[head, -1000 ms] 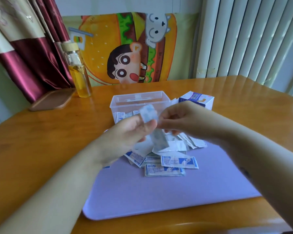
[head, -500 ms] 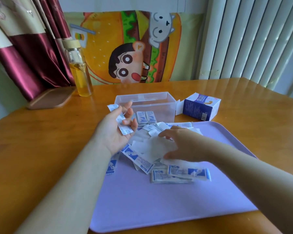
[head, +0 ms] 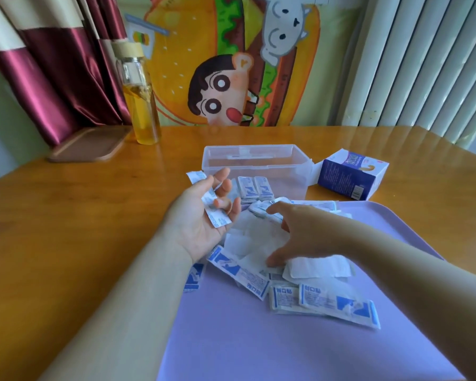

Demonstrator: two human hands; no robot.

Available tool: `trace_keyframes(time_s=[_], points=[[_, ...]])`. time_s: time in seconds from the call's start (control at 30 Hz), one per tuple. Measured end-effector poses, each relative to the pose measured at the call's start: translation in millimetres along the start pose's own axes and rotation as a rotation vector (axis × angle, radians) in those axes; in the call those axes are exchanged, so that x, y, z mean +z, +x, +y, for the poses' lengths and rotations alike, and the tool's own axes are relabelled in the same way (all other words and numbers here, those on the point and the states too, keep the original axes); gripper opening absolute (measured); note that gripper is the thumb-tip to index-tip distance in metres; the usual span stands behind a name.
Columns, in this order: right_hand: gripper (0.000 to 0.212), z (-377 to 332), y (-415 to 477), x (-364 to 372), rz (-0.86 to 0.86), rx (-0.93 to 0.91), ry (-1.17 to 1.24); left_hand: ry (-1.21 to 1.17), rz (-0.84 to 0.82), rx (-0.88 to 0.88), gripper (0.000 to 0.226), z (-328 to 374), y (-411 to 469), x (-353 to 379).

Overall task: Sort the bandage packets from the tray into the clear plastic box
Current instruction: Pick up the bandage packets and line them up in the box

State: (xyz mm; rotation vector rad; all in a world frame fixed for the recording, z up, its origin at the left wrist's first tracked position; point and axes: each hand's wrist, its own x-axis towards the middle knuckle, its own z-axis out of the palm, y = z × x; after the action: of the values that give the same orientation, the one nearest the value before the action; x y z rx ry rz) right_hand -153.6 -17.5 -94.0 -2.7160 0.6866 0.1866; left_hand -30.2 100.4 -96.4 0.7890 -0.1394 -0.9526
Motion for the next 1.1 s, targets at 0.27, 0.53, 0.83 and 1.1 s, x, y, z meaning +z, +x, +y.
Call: trace_keyframes(time_s=[0.27,0.53,0.83,1.1], points=[[0.042,2.8,6.9,-10.3,0.067,-0.031,0.016,0.0,0.029,0.044,0.023,6.7,-0.1,-5.8],[0.029,23.0,-0.1,-28.3,0.312,0.069,0.41,0.08,0.034,0.025,0.024,5.6,-4.1,-2.8],[0.009,38.5,4.5,-24.0,0.226,-0.101,1.124,0.331,0.007,-0.042,0.017,-11.1,-5.7,26.1],[0.033,19.3,8.2,-2.0,0.782,-0.123,0.61,0.493,-0.091,0.039,0.012,-40.6,0.8,41.8]])
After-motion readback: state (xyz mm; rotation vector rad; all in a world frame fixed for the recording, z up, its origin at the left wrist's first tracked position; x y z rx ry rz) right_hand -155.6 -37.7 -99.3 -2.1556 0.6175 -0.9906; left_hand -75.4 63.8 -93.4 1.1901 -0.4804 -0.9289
